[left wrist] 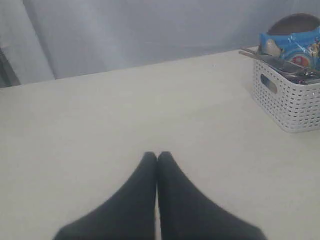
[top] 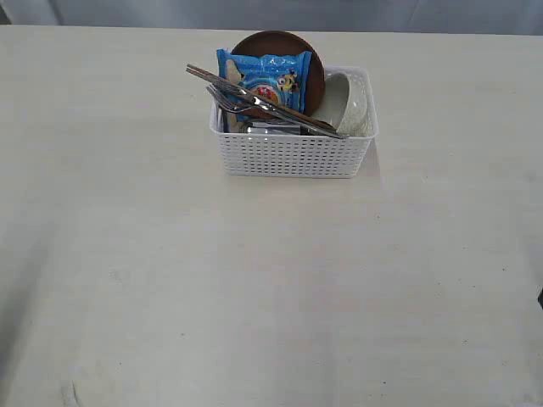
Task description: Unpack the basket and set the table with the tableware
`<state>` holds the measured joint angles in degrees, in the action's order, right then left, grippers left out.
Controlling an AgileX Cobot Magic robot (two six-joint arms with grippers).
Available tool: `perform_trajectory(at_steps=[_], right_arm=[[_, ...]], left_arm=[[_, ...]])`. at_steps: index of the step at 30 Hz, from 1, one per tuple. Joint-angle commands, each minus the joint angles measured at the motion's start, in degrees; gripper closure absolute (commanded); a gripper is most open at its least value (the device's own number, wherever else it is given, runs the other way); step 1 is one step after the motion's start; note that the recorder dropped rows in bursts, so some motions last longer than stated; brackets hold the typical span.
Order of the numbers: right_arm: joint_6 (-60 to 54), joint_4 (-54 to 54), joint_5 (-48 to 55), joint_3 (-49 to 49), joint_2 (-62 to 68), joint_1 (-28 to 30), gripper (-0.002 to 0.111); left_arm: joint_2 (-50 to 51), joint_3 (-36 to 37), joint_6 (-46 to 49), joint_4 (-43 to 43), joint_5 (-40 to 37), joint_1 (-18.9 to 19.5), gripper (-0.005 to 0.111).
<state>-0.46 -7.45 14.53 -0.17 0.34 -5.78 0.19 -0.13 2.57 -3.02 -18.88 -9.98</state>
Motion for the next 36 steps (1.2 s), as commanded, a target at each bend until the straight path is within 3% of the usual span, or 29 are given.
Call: perform_trajectory(at_steps=[1, 9, 14, 16, 18, 20, 22, 24, 26, 29, 36], right_arm=[[1.15, 0.91, -16.18, 0.17, -0.34, 0.38, 0.109], [5.9, 3.12, -49.32, 0.17, -0.34, 0.38, 0.109], [12.11, 3.8, -60.12, 0.17, -0.34, 0.38, 0.109], [19.26, 3.8, -51.56, -3.71, -0.34, 0.38, 0.109], [21.97, 3.8, -36.02, -10.65, -0.34, 0.38, 0.108], [22.09, 2.89, -25.94, -17.99, 3.21, 0.26, 0.101], [22.19, 3.02, -10.52, -28.75, 11.61, 0.16, 0.069], [22.02, 3.4, 3.41, -37.05, 19.34, 0.16, 0.049], [17.47, 6.19, 17.64, -44.94, 27.22, 0.16, 0.047], [3.71, 17.01, 31.18, -54.37, 37.84, 0.16, 0.05], [-19.55, 40.95, 37.82, -60.44, 55.06, -0.21, 0.05]], left_arm=[[-0.19, 0.13, -0.02, 0.1, 0.43, 0.14, 0.107], [-0.19, 0.13, -0.02, 0.1, 0.43, 0.14, 0.107], [-0.19, 0.13, -0.02, 0.1, 0.43, 0.14, 0.107], [-0.19, 0.13, -0.02, 0.1, 0.43, 0.14, 0.107], [-0.19, 0.13, -0.02, 0.1, 0.43, 0.14, 0.107], [-0.19, 0.13, -0.02, 0.1, 0.43, 0.14, 0.107], [-0.19, 0.13, -0.02, 0.1, 0.43, 0.14, 0.107], [-0.19, 0.13, -0.02, 0.1, 0.43, 0.14, 0.107], [-0.19, 0.13, -0.02, 0.1, 0.43, 0.14, 0.107], [-0.19, 0.13, -0.02, 0.1, 0.43, 0.14, 0.107], [-0.19, 0.13, -0.02, 0.1, 0.43, 0.14, 0.107]])
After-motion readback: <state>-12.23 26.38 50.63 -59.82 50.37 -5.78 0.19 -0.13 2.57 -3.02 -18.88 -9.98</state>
